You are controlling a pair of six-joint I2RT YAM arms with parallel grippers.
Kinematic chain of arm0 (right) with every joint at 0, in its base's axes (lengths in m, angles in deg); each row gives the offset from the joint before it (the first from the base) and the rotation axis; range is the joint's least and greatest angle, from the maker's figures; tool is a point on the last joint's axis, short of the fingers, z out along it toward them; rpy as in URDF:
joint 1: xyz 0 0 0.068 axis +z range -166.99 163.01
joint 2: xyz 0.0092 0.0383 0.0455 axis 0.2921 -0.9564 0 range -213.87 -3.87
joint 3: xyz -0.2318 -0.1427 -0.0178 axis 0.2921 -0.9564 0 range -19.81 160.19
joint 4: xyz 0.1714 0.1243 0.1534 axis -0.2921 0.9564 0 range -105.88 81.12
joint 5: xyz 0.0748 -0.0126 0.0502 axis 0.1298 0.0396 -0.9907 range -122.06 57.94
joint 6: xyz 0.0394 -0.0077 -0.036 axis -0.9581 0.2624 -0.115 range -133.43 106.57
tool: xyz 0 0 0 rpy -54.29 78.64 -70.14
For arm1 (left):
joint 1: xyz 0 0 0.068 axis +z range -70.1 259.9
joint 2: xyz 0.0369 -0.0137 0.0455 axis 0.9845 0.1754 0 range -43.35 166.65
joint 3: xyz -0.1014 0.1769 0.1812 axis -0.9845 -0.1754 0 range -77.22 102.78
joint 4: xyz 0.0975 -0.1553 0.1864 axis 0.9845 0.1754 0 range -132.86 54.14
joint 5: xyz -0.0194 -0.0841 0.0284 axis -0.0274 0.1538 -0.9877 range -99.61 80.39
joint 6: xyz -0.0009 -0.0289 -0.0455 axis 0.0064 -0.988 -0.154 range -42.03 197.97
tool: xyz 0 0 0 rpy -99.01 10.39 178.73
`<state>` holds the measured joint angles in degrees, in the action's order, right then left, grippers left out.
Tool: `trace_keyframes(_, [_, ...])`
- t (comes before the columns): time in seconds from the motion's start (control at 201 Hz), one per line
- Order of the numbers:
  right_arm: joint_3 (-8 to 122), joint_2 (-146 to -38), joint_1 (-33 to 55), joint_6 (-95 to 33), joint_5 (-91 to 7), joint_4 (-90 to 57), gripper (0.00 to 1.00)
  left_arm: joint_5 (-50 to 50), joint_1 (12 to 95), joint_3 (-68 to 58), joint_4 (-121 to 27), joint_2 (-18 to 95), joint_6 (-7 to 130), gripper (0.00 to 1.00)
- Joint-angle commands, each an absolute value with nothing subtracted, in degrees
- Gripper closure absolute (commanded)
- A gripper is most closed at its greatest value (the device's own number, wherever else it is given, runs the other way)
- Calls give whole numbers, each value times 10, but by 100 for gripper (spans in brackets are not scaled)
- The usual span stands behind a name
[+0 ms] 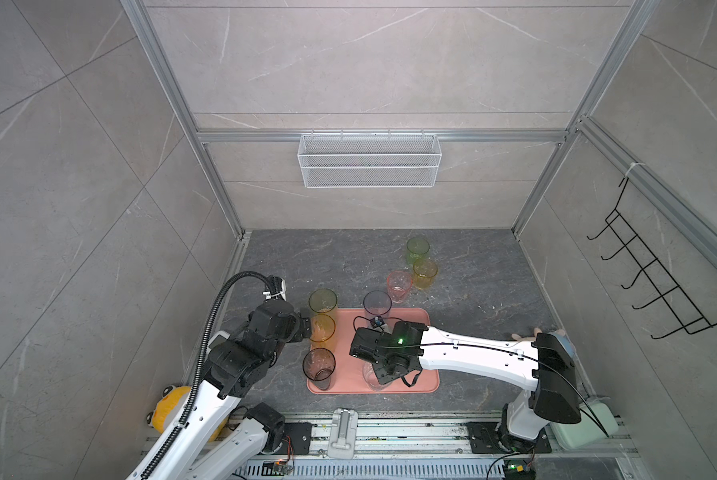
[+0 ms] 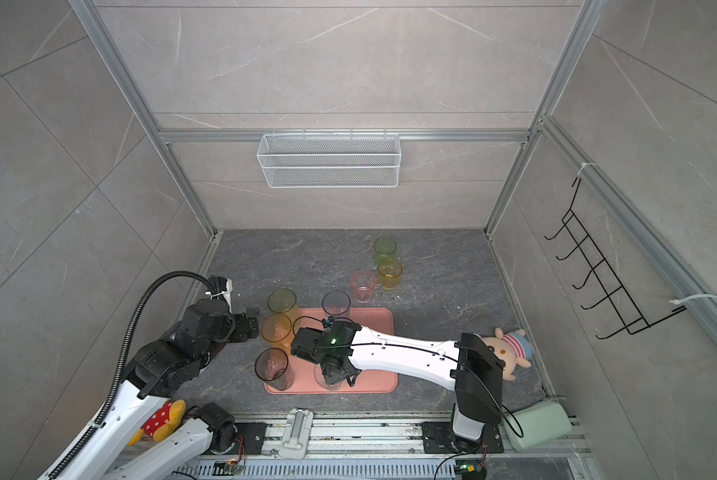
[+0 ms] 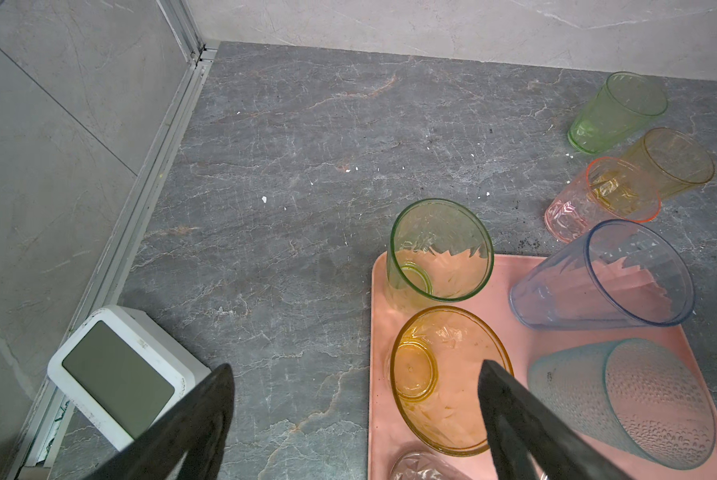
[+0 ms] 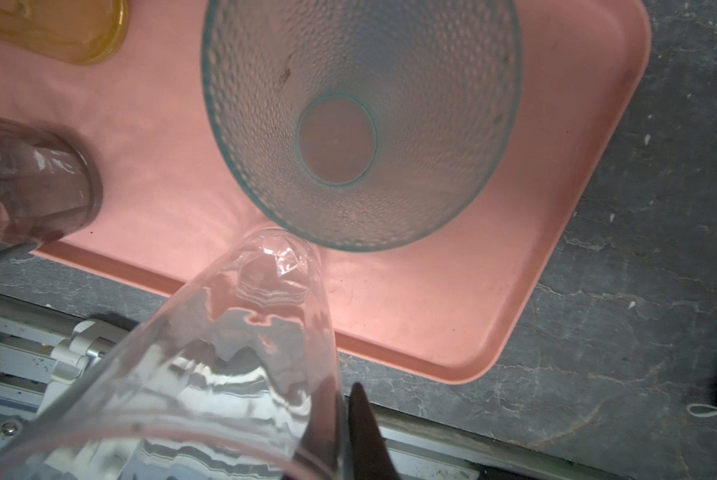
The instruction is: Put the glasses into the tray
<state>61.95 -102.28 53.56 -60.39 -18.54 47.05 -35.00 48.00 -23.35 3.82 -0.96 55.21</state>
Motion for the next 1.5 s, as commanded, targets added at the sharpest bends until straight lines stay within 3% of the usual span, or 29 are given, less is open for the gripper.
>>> trace_keyframes(0.0, [632, -1035, 539, -612, -183, 470, 82, -364, 477, -229, 42, -16, 542, 8])
trace_keyframes(0.538, [664, -1021, 539, -603, -155, 495, 63, -364, 473, -227, 44, -17, 543, 8])
trace_keyframes(0.727, [692, -1000, 539, -593, -109, 526, 53, -364, 473, -227, 45, -18, 542, 8])
trace_keyframes(1.14, [724, -924, 532, -538, 47, 537, 44, -384, 470, -217, 58, -22, 547, 8])
trace_keyframes(1.494, [679, -869, 428, -444, 97, 425, 31, -397, 470, -192, 71, -20, 569, 5])
